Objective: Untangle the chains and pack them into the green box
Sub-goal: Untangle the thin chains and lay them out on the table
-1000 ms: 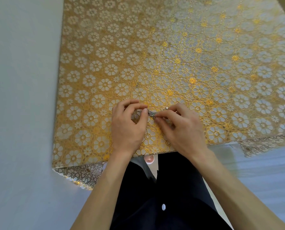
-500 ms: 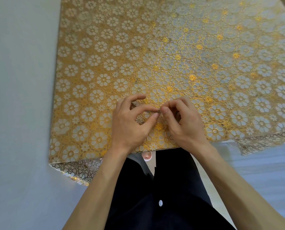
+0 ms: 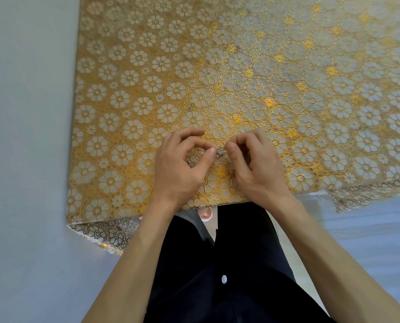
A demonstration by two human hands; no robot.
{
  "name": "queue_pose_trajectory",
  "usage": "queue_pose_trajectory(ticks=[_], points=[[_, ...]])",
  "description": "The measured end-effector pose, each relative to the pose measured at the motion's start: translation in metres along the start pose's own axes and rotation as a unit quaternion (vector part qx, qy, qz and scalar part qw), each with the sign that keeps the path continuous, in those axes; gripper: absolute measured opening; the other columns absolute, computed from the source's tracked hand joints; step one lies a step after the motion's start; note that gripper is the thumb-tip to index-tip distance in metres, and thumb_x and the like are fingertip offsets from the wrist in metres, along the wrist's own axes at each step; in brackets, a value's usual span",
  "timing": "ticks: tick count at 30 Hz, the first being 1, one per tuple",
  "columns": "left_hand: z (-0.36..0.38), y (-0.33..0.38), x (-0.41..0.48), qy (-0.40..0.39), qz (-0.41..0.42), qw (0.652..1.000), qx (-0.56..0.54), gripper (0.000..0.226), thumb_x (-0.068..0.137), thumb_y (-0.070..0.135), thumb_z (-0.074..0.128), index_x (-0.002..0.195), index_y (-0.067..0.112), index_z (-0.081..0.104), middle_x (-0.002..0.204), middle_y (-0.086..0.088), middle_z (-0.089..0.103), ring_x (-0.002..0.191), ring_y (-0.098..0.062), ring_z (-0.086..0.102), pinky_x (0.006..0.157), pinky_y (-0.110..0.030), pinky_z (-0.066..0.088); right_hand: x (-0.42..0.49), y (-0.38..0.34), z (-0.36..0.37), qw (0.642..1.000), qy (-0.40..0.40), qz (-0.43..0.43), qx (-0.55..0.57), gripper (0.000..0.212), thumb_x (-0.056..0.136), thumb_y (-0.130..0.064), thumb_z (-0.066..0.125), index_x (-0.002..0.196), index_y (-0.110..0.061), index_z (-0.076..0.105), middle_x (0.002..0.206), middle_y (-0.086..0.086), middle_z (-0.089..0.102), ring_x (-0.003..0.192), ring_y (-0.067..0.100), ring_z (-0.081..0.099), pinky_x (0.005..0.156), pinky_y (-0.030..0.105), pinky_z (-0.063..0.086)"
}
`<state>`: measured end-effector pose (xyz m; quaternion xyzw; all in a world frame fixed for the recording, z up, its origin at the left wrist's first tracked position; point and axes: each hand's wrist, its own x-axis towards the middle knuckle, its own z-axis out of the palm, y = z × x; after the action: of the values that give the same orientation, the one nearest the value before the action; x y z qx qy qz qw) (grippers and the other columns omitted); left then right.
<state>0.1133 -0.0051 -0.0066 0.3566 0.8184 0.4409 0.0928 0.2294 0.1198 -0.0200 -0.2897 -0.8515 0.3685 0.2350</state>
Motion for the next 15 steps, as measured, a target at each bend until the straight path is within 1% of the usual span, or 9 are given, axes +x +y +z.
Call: queue_pose_trajectory(ticks=[4,8,12,15], points=[[-0.0012,0.0006,0.0001,0.004,-0.024,0.999,-0.021,0.009,0.088,0.039,0.068,0.090,0.031,0.071,0.119,0.018,0.063,0.119,-0.002,0.053,0.104,-0.037,0.042,-0.0005,-0.0006,-0.0007,1.000,0.003,0.003,-0.003,0.019,0.101,-0.034,0.053,0.098,-0.019,0.064,0.097,-0.015,0.050,0.085,0.011,0.054,0.072,0.025,0.038],[-0.0007,0.0002,0.0006,0.006,-0.025,1.000,-0.017,0.009,0.090,0.037,0.067,0.092,0.030,0.071,0.118,0.018,0.063,0.117,-0.002,0.054,0.103,-0.039,0.044,-0.0007,-0.0008,-0.0009,1.000,-0.001,0.008,-0.003,0.021,0.101,-0.036,0.051,0.098,-0.019,0.064,0.098,-0.013,0.051,0.085,0.013,0.055,0.071,0.027,0.039],[-0.0002,-0.0004,0.0012,0.005,-0.026,1.000,-0.014,0.010,0.093,0.041,0.064,0.093,0.032,0.068,0.117,0.018,0.064,0.116,-0.002,0.055,0.101,-0.044,0.045,-0.0014,-0.0007,-0.0006,1.000,-0.001,0.004,-0.009,0.020,0.101,-0.035,0.051,0.098,-0.019,0.063,0.099,-0.013,0.051,0.085,0.012,0.054,0.071,0.027,0.038],[0.0000,0.0005,0.0015,0.001,-0.021,1.000,-0.004,0.007,0.095,0.042,0.063,0.093,0.036,0.066,0.116,0.021,0.063,0.115,-0.002,0.055,0.100,-0.044,0.044,-0.0014,-0.0012,-0.0008,1.000,0.003,0.004,-0.001,0.018,0.102,-0.032,0.051,0.097,-0.018,0.061,0.098,-0.012,0.051,0.084,0.009,0.051,0.071,0.026,0.037]])
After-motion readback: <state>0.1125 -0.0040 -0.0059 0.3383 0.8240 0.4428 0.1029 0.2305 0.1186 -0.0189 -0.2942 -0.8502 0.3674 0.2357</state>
